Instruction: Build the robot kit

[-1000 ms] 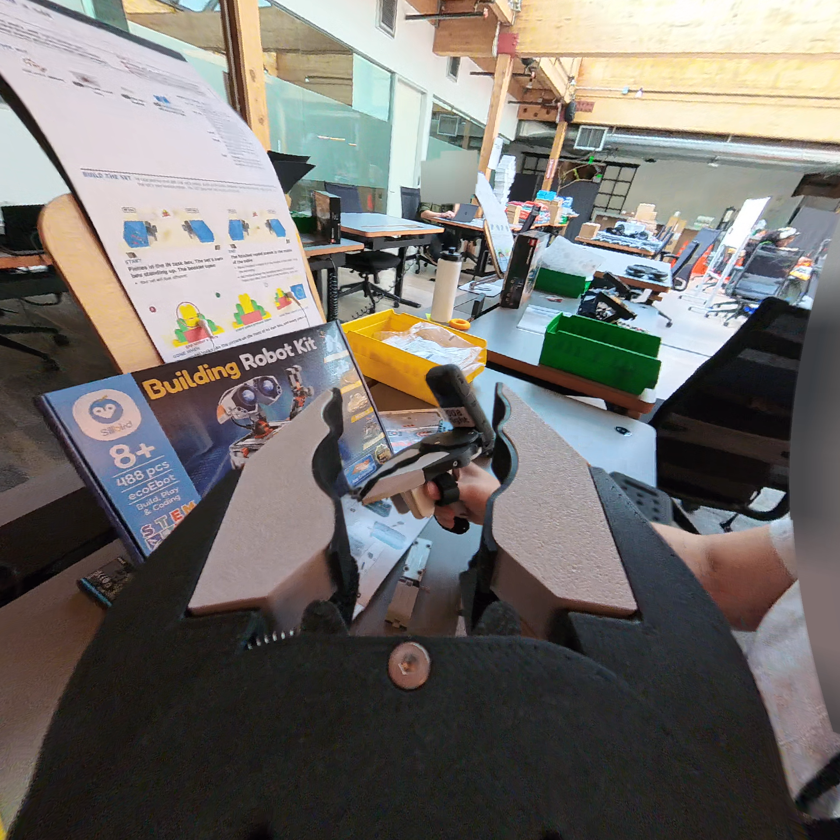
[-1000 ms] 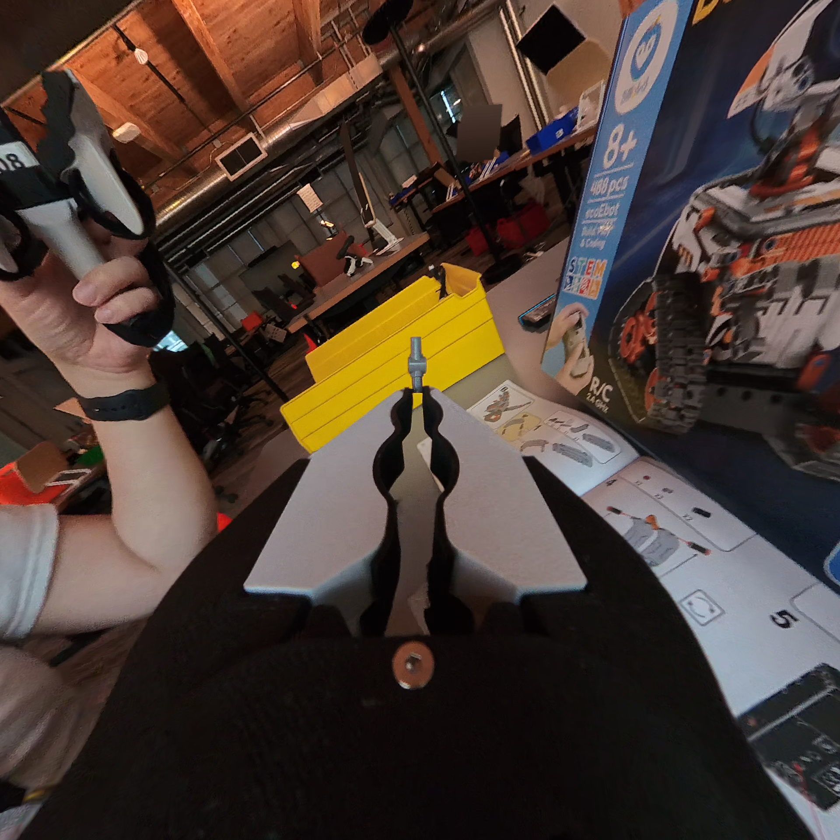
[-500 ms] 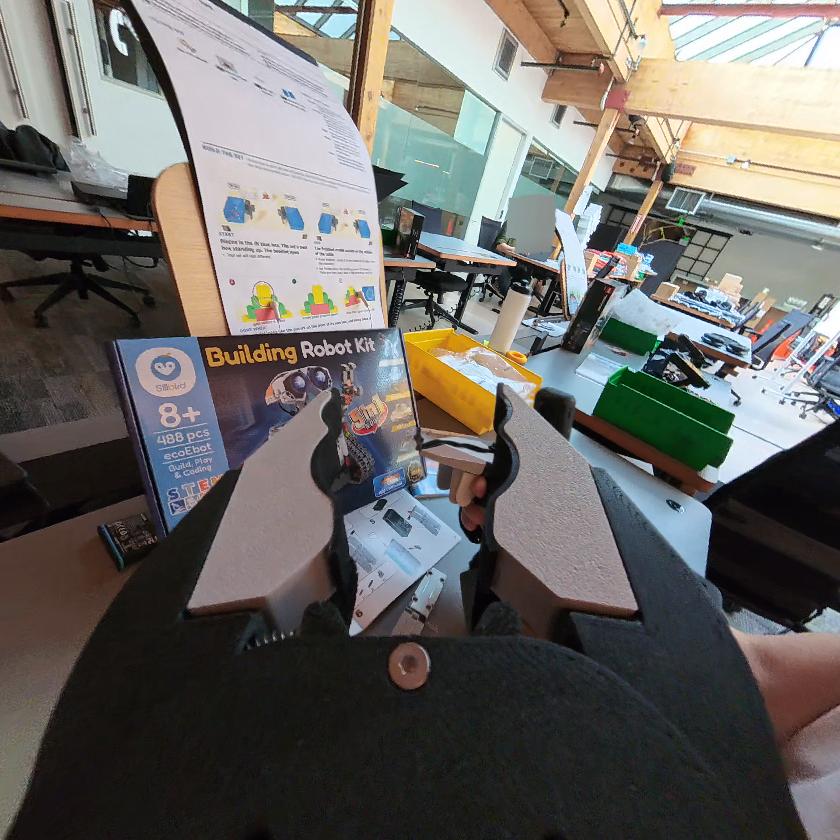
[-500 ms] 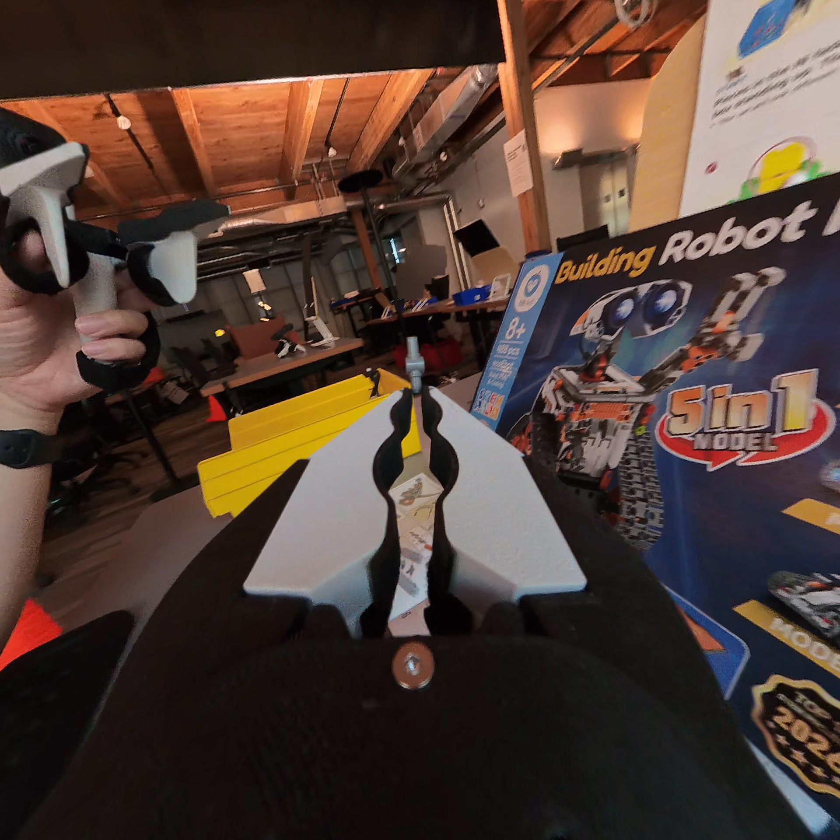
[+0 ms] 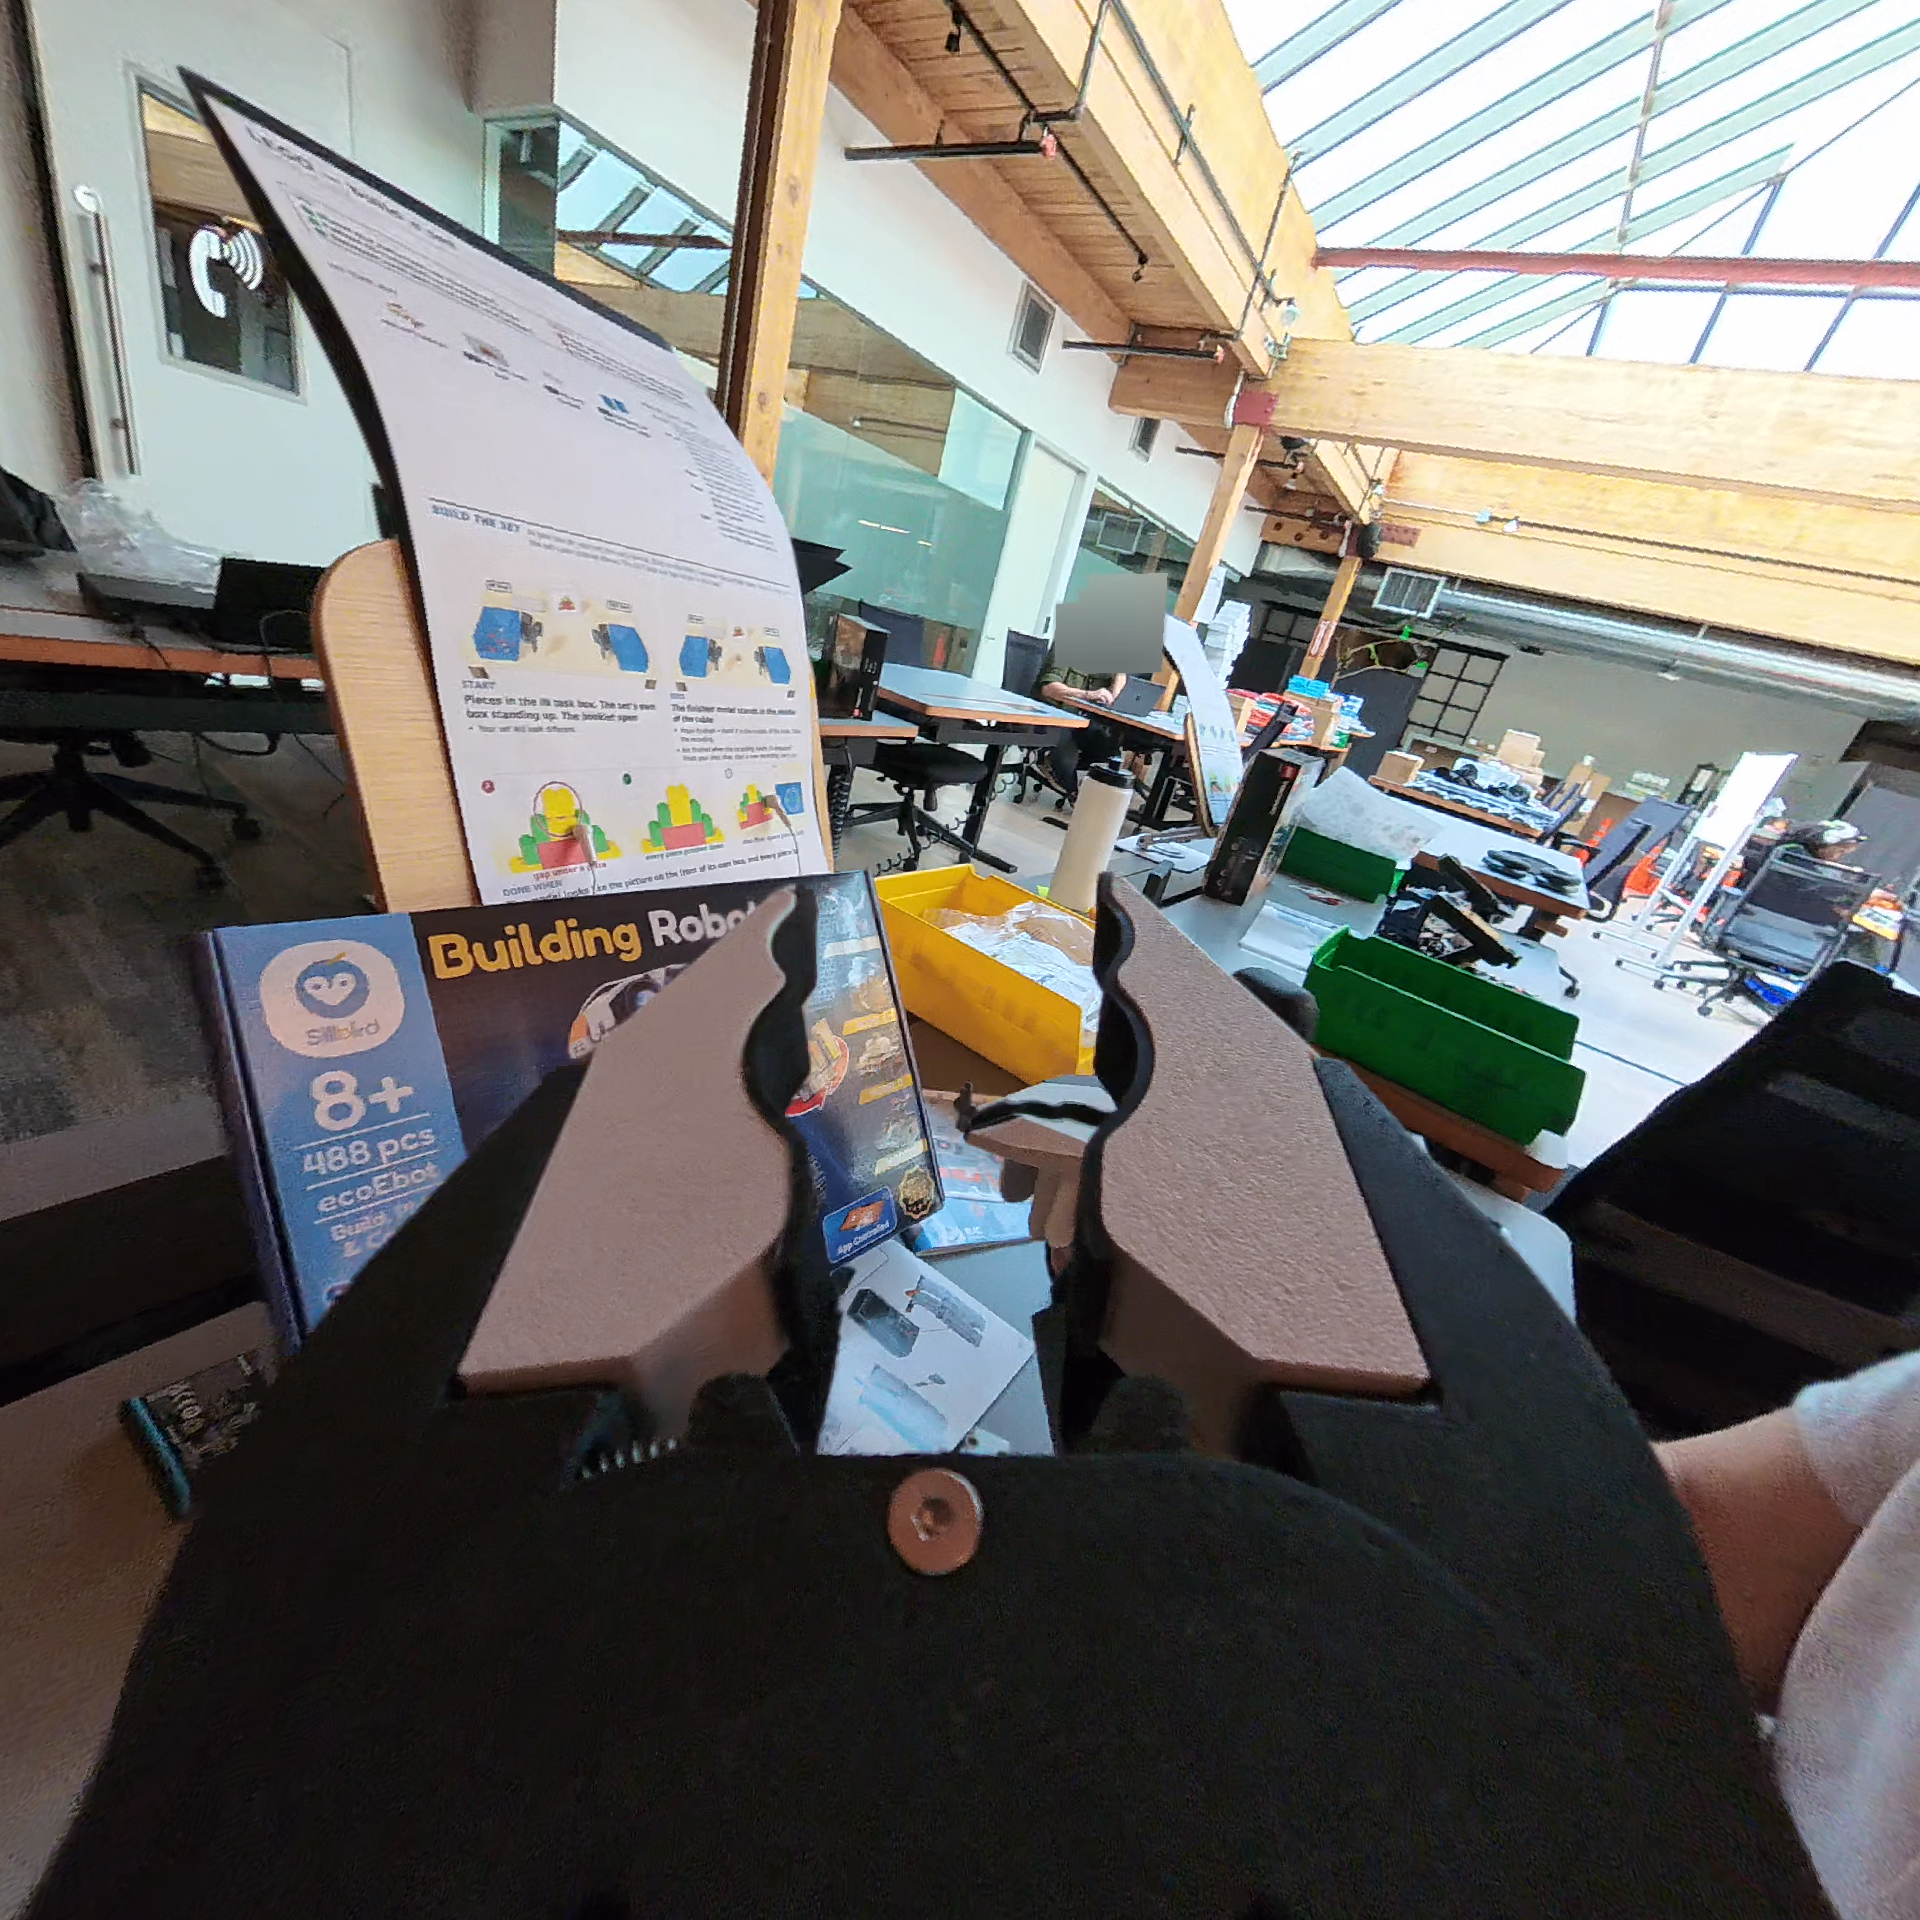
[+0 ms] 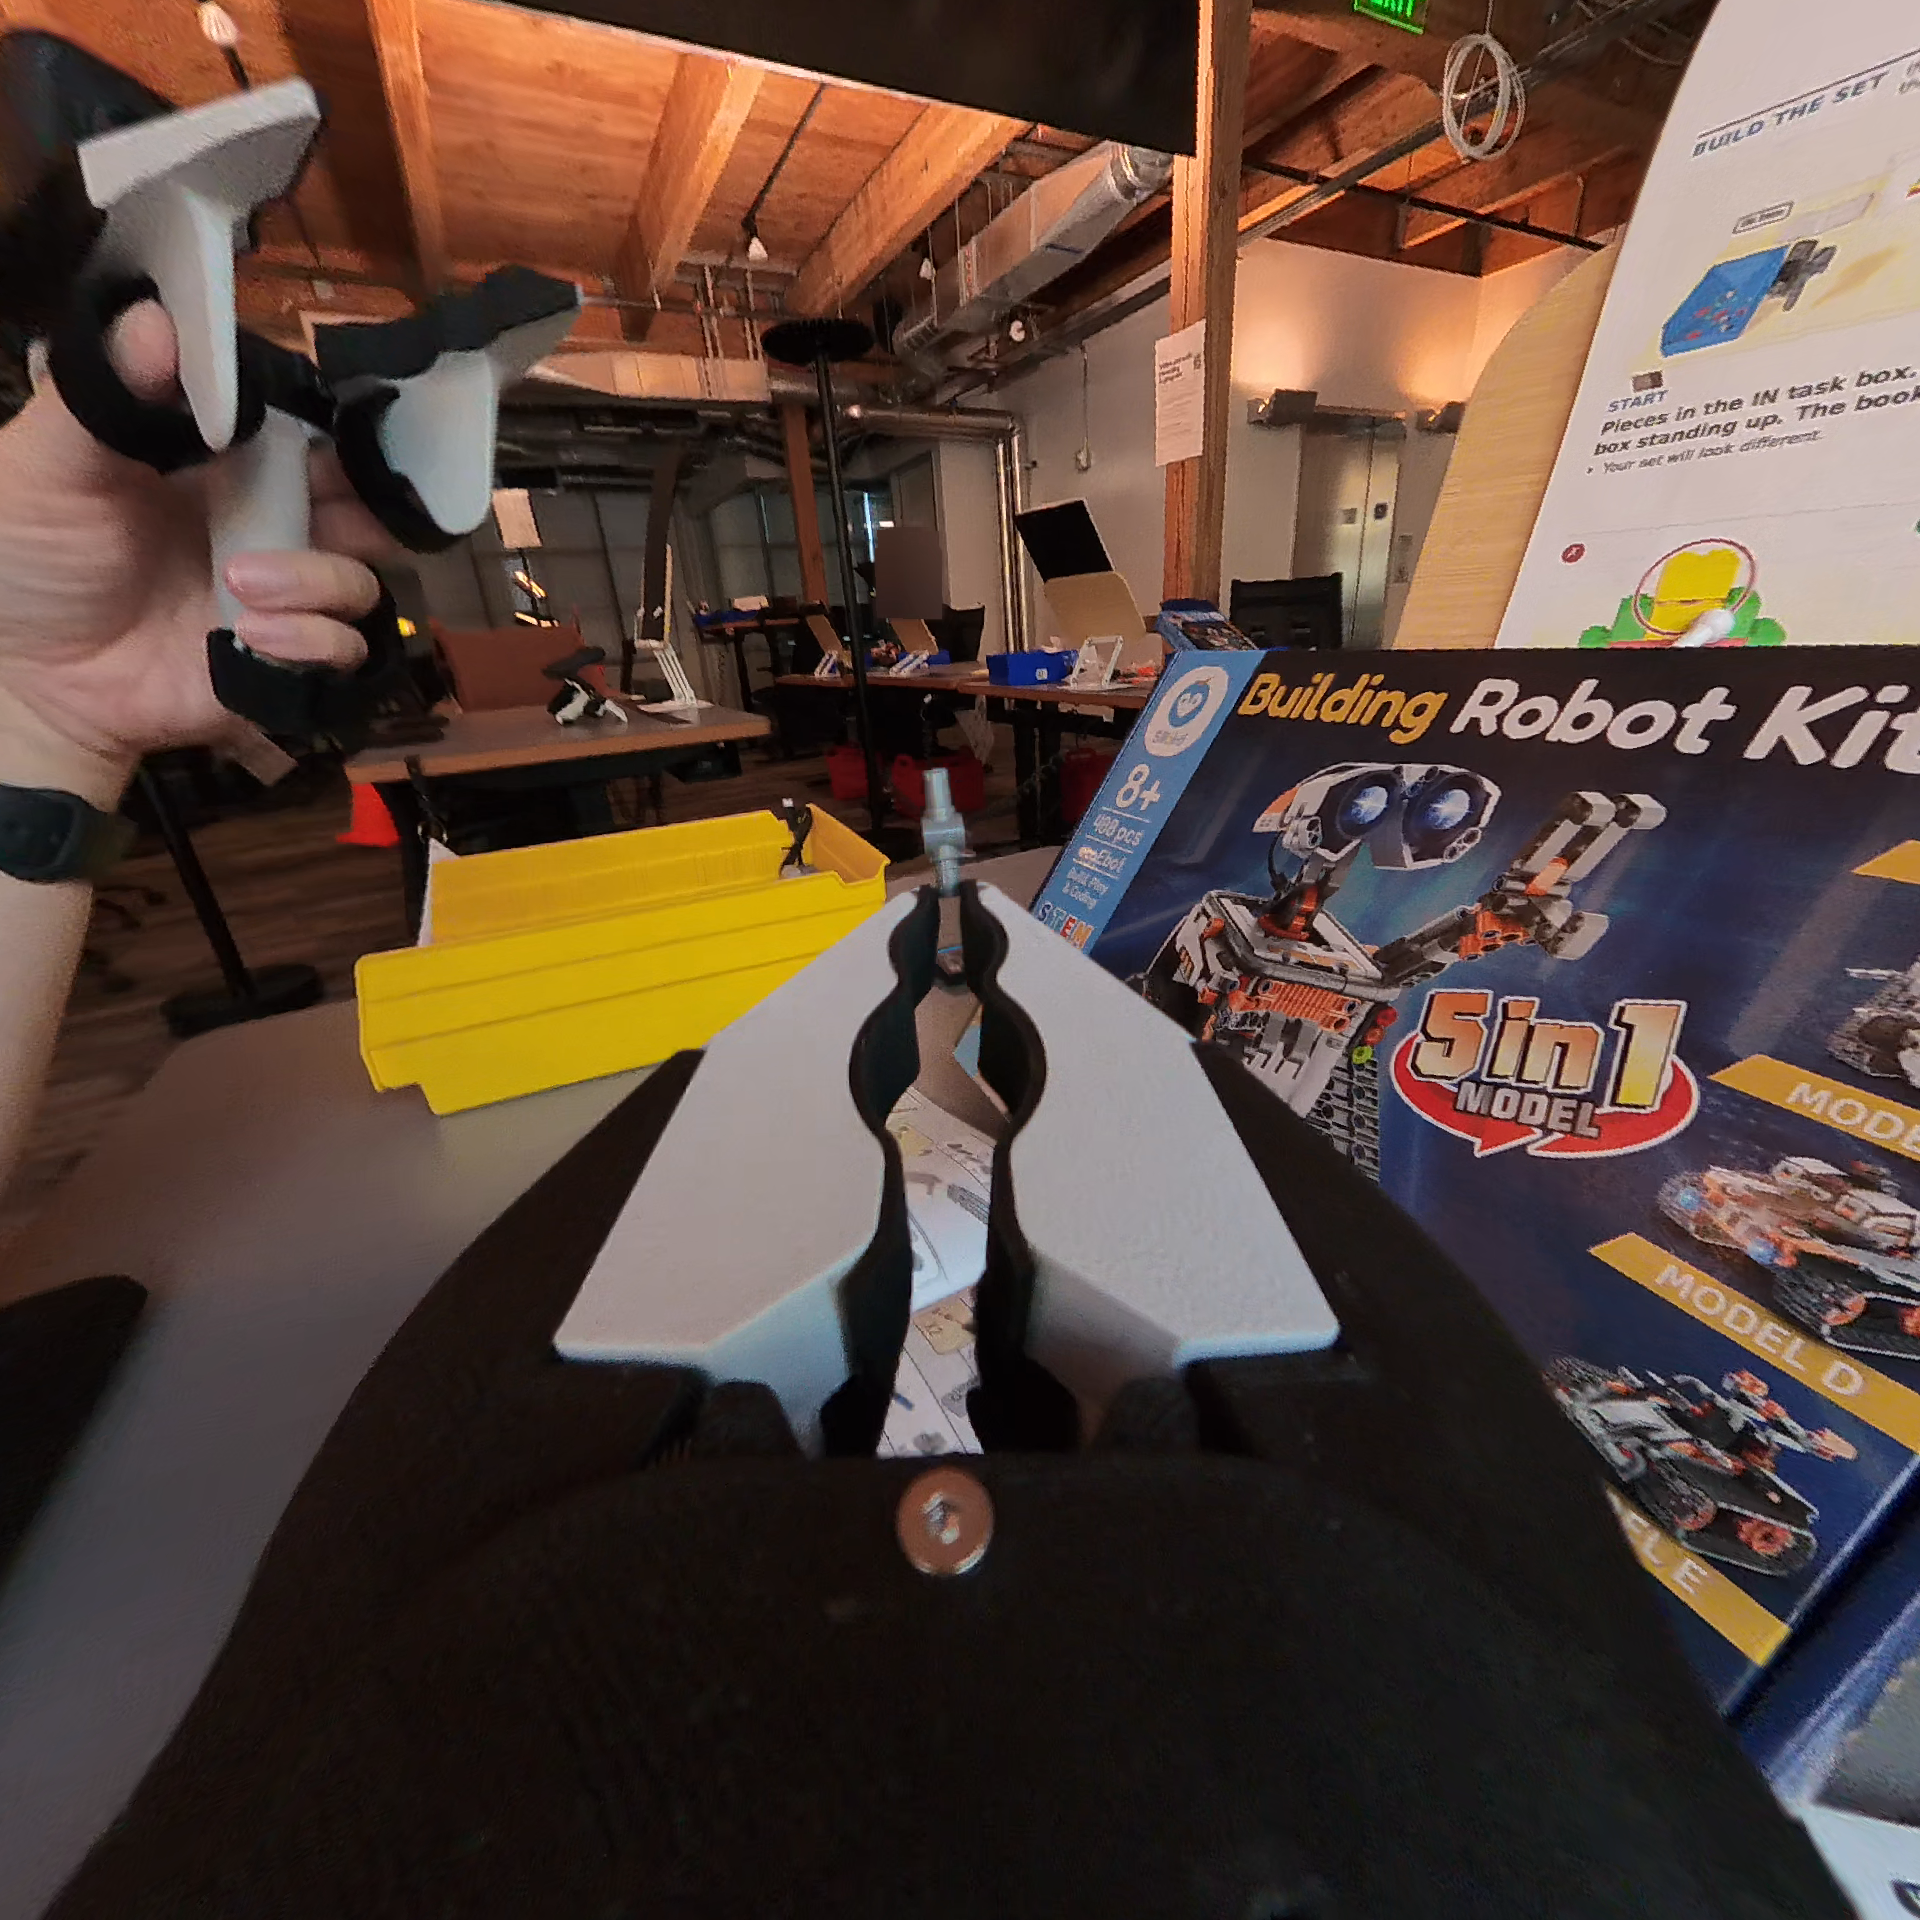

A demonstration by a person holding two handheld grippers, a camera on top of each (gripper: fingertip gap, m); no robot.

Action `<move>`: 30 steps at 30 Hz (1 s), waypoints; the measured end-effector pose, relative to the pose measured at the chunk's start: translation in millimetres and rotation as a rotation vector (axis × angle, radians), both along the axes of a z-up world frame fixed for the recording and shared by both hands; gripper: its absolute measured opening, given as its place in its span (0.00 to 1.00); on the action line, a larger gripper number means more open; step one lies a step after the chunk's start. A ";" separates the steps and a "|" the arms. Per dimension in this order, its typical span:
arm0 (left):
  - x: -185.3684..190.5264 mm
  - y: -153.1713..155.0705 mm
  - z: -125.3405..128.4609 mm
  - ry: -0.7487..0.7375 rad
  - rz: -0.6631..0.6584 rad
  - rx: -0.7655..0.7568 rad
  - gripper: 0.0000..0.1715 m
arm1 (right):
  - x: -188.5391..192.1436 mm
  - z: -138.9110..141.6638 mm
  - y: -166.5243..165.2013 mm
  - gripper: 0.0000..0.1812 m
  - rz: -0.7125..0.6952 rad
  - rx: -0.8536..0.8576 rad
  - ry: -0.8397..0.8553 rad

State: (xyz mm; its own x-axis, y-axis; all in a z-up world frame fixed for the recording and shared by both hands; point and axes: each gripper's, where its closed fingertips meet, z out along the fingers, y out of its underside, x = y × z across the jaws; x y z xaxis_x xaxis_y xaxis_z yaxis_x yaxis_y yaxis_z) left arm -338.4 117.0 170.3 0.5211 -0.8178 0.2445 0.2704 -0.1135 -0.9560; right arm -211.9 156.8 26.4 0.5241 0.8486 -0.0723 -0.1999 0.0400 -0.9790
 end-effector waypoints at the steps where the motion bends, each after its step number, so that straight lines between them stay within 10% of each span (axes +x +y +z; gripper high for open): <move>1: -0.7 -0.8 1.1 -0.012 -0.008 0.000 0.29 | 0.9 0.2 0.4 0.02 -0.001 -0.002 0.013; 9: -10.2 -3.2 -4.6 0.072 0.012 0.013 0.00 | -0.4 -7.9 -3.7 0.02 -0.031 0.007 -0.026; 17: -45.3 44.7 -121.6 0.697 0.230 -0.265 0.00 | -15.1 -36.0 3.2 0.02 -0.052 0.003 -0.152; 30: -19.9 57.7 -110.5 0.452 0.164 -0.390 0.00 | -74.0 -65.4 -36.1 0.02 0.147 -0.014 -0.401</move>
State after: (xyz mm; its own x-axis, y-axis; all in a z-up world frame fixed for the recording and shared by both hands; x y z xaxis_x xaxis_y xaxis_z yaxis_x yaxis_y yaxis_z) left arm -358.3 174.7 59.9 0.7545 -0.6127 0.2353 -0.1076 -0.4691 -0.8766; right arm -285.9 120.7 -39.0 0.3866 0.9168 0.1004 0.1946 0.0253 -0.9806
